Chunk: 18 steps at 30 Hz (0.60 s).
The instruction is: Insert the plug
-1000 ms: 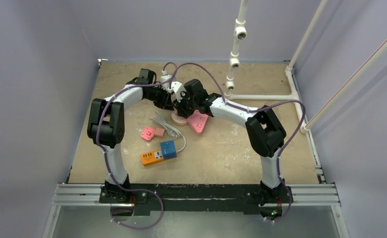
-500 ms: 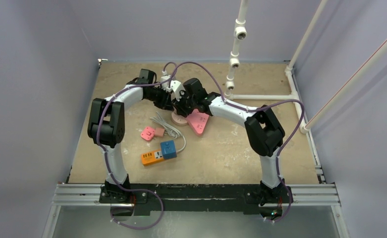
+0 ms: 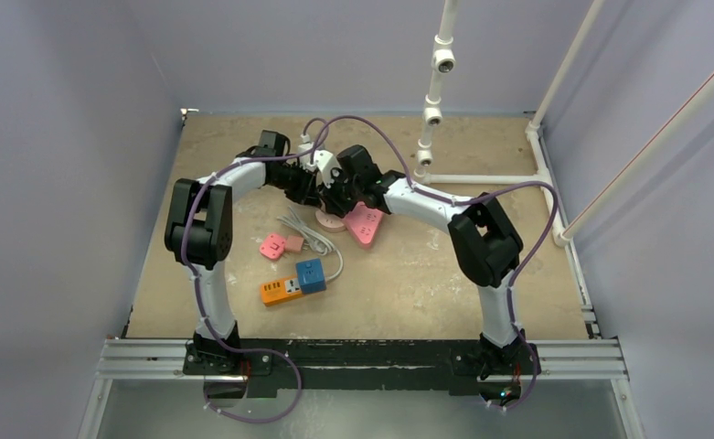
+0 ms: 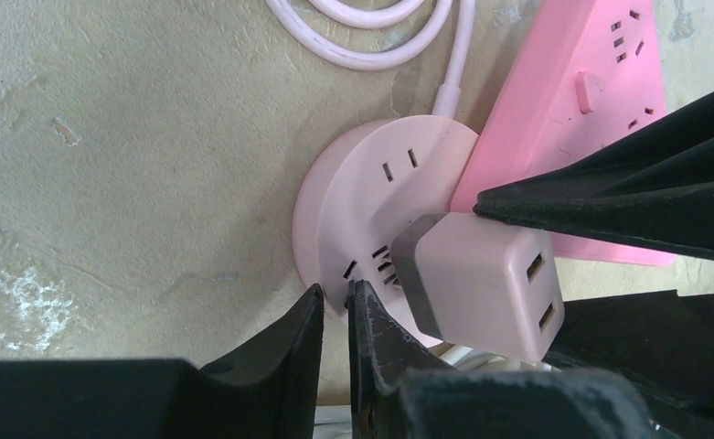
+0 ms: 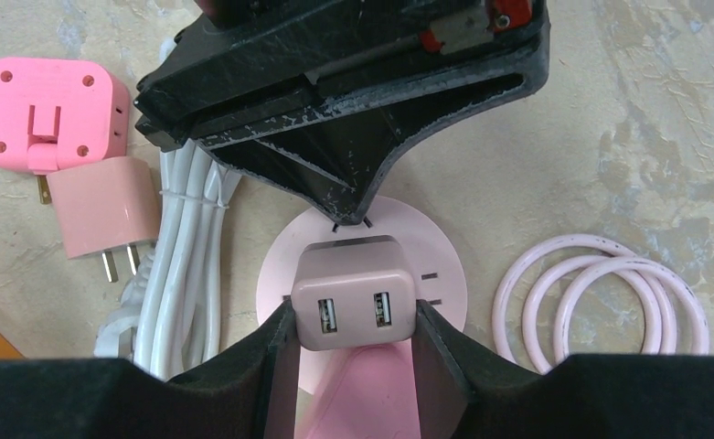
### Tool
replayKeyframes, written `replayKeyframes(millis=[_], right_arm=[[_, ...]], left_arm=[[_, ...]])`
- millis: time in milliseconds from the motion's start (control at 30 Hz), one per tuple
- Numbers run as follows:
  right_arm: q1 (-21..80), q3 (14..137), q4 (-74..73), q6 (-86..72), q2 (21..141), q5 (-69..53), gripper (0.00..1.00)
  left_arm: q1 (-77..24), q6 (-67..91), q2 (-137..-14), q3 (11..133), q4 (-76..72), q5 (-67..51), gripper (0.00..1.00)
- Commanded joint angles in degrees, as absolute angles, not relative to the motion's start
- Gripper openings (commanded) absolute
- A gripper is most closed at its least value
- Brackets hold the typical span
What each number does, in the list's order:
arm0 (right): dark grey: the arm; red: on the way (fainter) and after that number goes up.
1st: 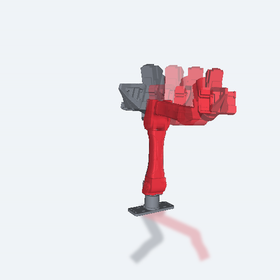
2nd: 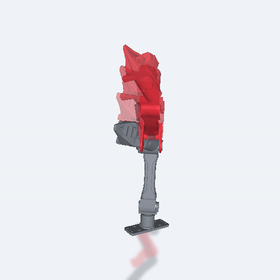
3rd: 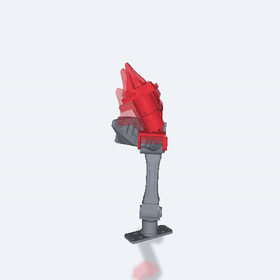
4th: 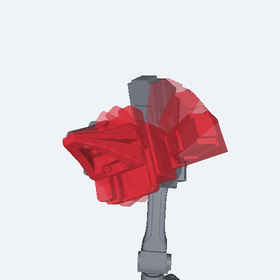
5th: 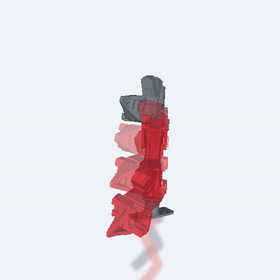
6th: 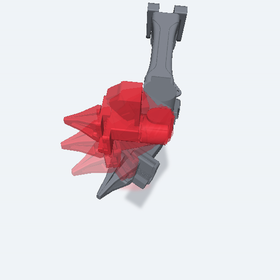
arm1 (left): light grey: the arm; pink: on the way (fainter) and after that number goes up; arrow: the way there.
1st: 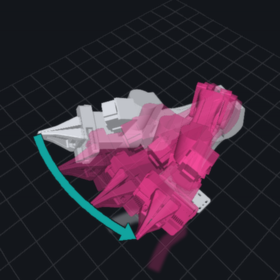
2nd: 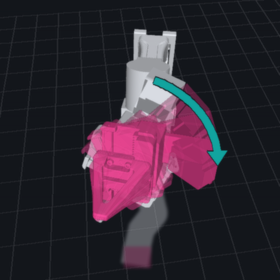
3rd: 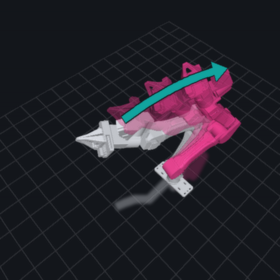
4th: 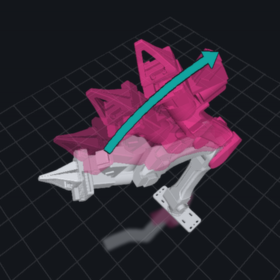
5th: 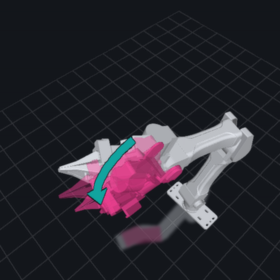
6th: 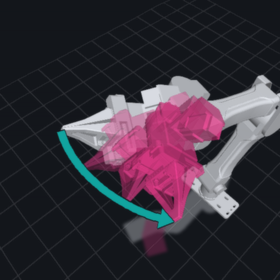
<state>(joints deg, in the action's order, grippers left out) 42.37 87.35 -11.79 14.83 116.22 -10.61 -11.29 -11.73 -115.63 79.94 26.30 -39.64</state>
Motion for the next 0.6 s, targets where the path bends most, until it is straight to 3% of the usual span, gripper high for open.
replayKeyframes(millis=[0, 567], right_arm=[[42.4, 89.8, -12.1, 16.1, 117.8, -12.3, 0.00], [42.5, 88.2, -13.2, 14.9, 116.7, -10.7, 0.00]], left_arm=[[-11.9, -14.3, -116.2, 78.7, 25.5, -39.8, 0.14], [-11.2, -13.9, -115.5, 78.2, 24.5, -41.0, 0.11]])
